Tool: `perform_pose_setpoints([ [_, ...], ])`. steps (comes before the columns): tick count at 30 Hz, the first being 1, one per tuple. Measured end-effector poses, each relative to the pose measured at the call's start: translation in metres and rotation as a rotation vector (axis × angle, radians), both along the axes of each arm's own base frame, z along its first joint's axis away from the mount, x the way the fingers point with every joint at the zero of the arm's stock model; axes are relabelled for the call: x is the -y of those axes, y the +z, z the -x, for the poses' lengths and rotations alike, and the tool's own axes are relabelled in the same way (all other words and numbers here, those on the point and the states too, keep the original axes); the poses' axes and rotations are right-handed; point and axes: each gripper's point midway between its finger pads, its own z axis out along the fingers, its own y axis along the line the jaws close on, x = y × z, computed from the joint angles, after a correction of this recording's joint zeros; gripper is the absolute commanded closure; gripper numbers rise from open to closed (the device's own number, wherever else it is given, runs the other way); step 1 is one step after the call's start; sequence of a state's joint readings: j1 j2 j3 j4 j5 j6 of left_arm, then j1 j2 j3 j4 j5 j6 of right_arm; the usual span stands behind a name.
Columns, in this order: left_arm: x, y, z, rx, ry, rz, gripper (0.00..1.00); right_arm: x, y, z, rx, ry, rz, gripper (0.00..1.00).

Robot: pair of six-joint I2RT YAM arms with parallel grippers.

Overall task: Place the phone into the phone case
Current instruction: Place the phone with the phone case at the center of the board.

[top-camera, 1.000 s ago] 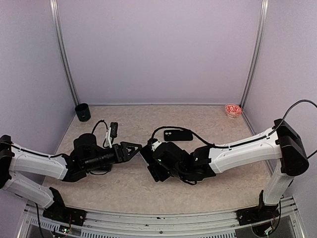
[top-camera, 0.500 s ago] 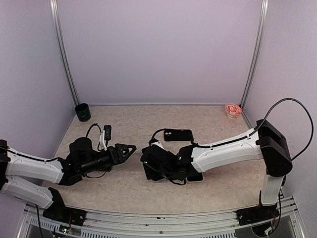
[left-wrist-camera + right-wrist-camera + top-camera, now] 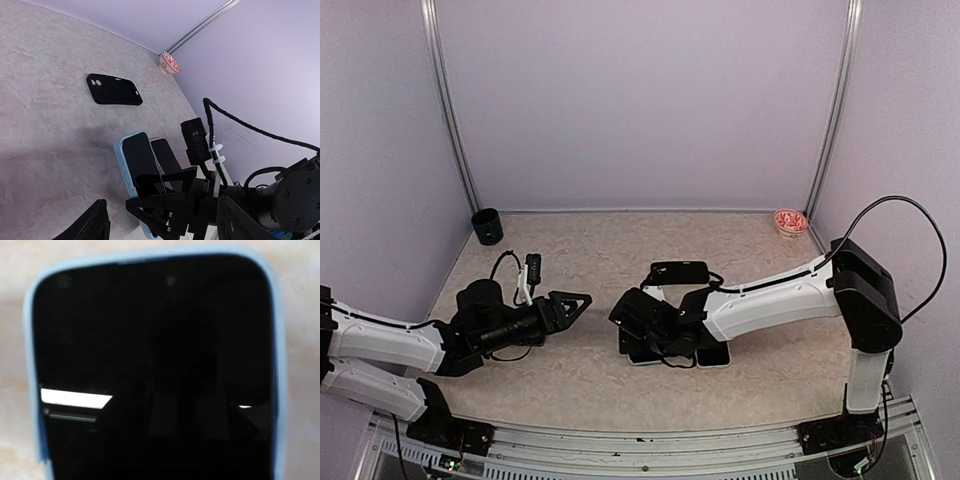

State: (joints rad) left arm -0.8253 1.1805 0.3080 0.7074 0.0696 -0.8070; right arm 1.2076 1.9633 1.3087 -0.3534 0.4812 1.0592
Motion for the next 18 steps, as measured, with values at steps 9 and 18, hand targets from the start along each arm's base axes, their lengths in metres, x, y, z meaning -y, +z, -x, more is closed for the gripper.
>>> perform_pose_setpoints([
  [9,-0.002,0.004,0.000,0.009,0.006,0.009,0.29,0.009,-0.036,0.006,-0.091,-0.047,0.056,0.31],
  [18,-0.003,0.002,0.000,0.005,0.006,0.005,0.29,0.013,-0.036,0.003,-0.095,-0.099,0.040,0.29],
])
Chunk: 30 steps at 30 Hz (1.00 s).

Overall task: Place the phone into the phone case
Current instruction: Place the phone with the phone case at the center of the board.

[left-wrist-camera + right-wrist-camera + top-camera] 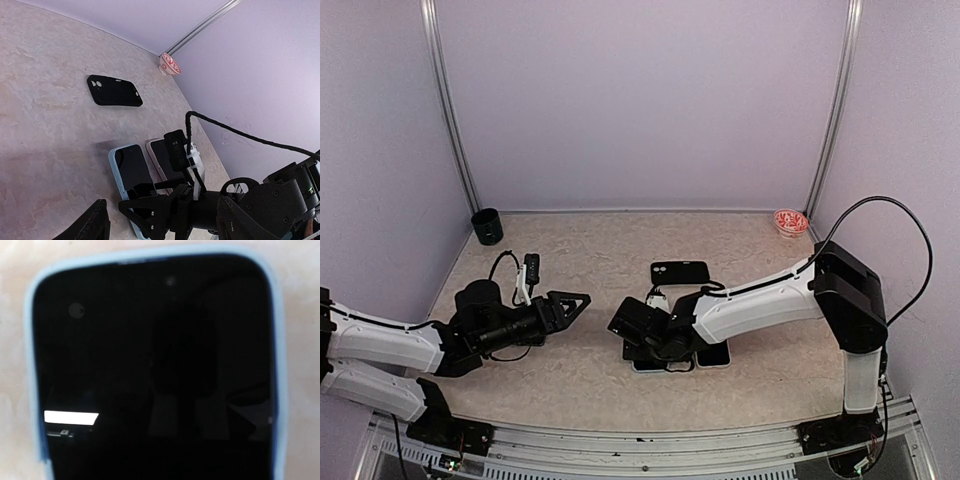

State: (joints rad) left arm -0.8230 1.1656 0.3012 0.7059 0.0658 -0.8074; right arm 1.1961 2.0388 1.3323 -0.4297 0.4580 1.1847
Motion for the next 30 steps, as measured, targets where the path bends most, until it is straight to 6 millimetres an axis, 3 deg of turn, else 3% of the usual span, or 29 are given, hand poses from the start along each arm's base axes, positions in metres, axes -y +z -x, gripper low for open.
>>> perform_pose_setpoints([
  [4,0.0000,-0.0010,-0.0002,-0.002,0.000,-0.002,0.29,0.0028,-0.0002,-0.0029,-0.002,-0.018,-0.002,0.27],
  [6,-0.0005,-0.0019,-0.0011,-0.004,0.003,-0.004,0.29,0.0035,-0.0003,-0.0036,-0.002,-0.022,-0.002,0.20],
  [11,-0.0009,-0.0027,-0.0018,-0.006,0.005,-0.005,0.29,0.0042,-0.0003,-0.0039,-0.003,-0.023,0.001,0.15],
  [24,-0.0027,-0.0050,-0.0023,-0.010,0.010,-0.008,0.29,0.0046,-0.0006,-0.0041,-0.011,-0.023,0.001,0.09],
  [30,-0.0046,-0.0058,-0.0041,-0.011,0.020,-0.012,0.25,0.0029,0.0010,-0.0042,-0.009,-0.011,0.001,0.00],
])
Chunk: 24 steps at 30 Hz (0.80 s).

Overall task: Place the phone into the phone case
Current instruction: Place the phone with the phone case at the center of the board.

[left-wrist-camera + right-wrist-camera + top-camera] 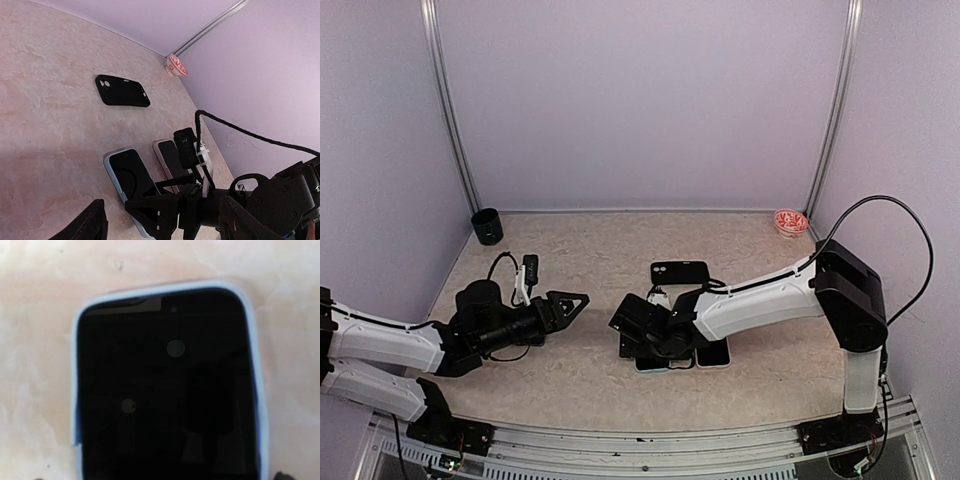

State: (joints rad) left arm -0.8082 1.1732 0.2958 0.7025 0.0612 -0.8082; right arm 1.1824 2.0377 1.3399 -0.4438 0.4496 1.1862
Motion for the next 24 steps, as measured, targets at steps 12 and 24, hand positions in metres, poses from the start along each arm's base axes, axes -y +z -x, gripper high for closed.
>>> perform_pose_setpoints([
  [12,-0.021,-0.008,-0.009,-0.034,0.103,-0.059,0.01,-0.002,0.069,-0.008,0.166,0.138,-0.052,0.00],
  [24,-0.081,-0.019,-0.031,-0.137,0.408,-0.177,0.01,-0.026,0.122,-0.007,0.366,0.444,-0.056,0.00],
])
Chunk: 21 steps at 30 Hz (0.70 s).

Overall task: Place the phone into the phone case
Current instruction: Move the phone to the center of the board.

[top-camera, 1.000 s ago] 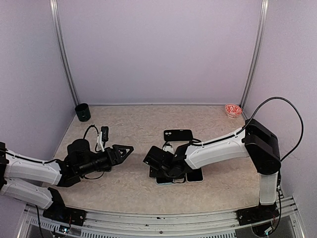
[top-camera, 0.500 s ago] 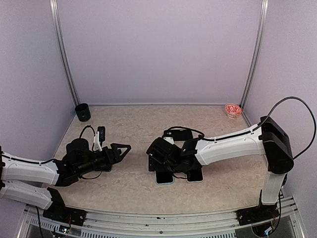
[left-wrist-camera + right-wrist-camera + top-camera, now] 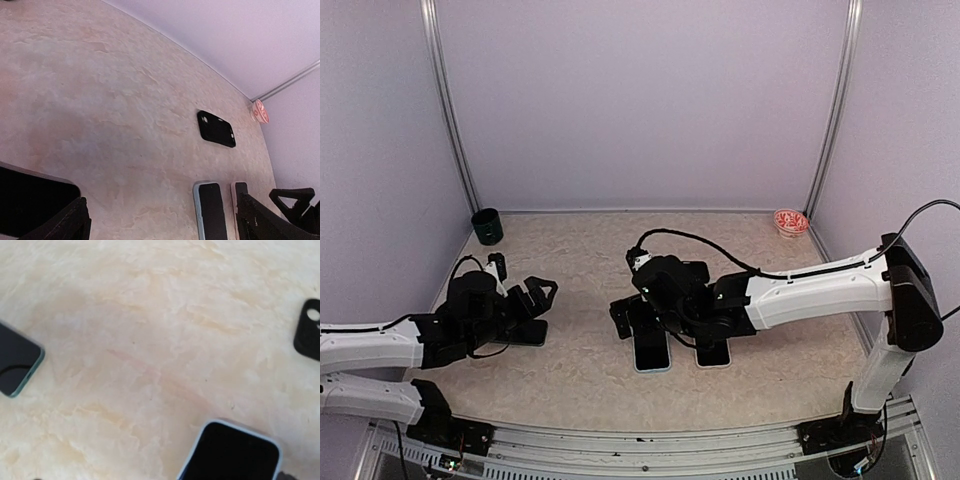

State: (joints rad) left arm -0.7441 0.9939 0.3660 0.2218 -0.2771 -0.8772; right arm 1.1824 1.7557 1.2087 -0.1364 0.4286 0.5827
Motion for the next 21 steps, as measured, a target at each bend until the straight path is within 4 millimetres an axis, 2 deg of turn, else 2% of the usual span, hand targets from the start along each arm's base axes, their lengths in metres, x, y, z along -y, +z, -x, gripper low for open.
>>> perform_pose_setpoints([
  [10,-0.077,-0.028,0.000,-0.125,0.326,-0.105,0.01,-0.004,-0.006,0.009,0.012,0.087,0.006,0.00],
  [17,-0.119,-0.041,0.000,-0.189,0.475,-0.138,0.01,0.001,-0.012,0.013,0.001,0.099,0.004,0.00],
  [21,-0.134,-0.049,-0.003,-0.227,0.520,-0.129,0.01,0.003,-0.011,0.015,0.002,0.100,0.000,0.00],
])
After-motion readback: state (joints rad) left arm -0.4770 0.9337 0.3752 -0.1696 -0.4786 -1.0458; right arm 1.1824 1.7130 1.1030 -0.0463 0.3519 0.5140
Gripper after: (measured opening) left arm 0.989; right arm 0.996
